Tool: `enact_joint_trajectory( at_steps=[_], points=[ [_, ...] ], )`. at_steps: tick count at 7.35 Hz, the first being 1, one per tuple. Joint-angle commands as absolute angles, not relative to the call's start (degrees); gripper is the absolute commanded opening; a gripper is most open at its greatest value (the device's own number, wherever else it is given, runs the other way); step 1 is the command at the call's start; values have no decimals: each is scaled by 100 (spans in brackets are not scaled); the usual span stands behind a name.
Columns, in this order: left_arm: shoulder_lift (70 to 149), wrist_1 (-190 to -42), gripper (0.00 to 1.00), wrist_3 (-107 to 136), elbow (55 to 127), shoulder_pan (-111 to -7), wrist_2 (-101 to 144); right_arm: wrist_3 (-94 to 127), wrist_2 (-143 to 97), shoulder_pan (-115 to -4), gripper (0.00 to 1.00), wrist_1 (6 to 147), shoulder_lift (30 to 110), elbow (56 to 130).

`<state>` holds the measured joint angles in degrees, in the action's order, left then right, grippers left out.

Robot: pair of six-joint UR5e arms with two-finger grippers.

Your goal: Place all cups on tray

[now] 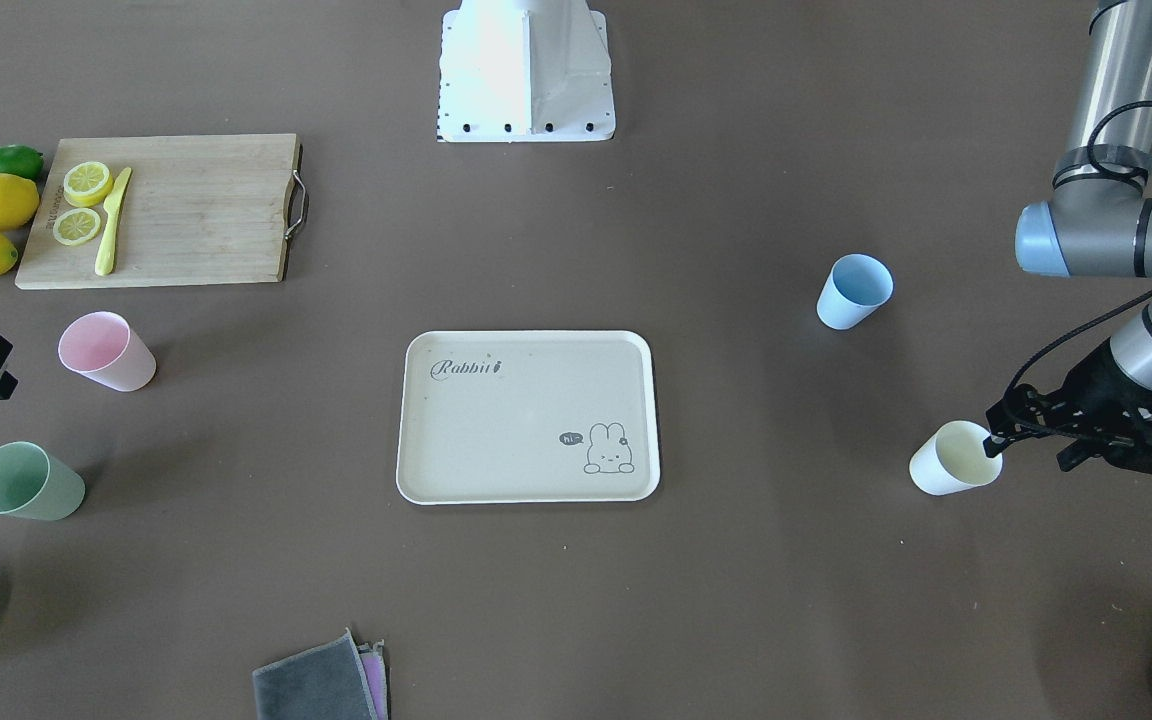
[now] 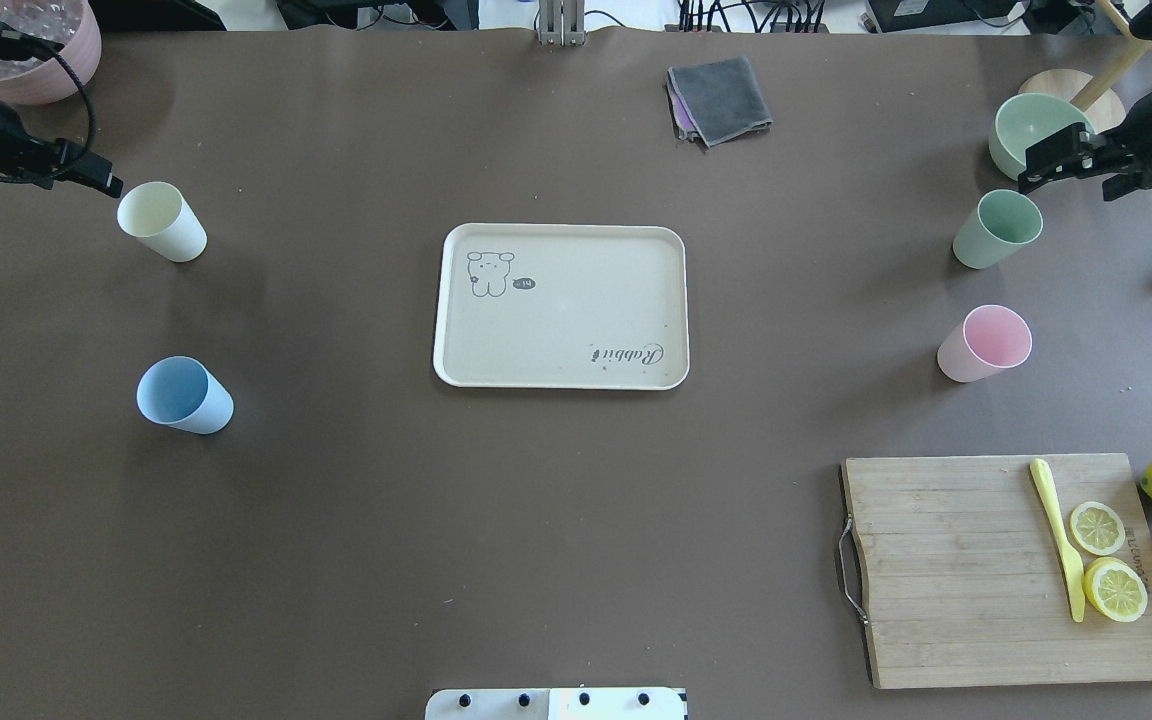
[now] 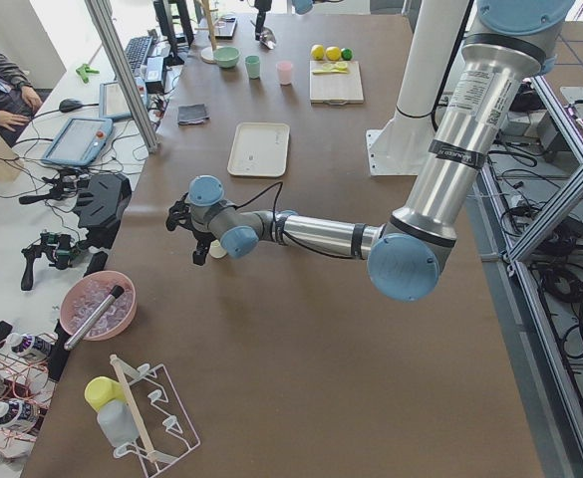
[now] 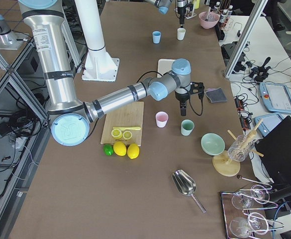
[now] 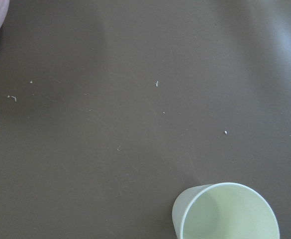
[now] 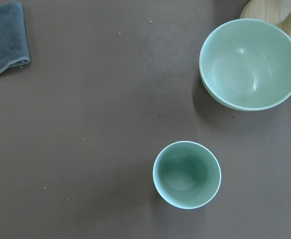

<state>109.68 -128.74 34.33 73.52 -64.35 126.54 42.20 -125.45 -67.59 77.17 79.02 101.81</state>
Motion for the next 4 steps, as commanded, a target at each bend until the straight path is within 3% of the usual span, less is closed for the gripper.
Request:
enact_joint_trajectory(
  at_steps=[1,4],
  points=[
    [10986,-12972,69,3445,7269,-6285,12612,4219,-12516,-6759,100,7717,7910,10178],
    [10986,-12990,6,3437,7286,-6074,12525,4219,-12480,-6759,100,7717,7954,10178]
  ],
)
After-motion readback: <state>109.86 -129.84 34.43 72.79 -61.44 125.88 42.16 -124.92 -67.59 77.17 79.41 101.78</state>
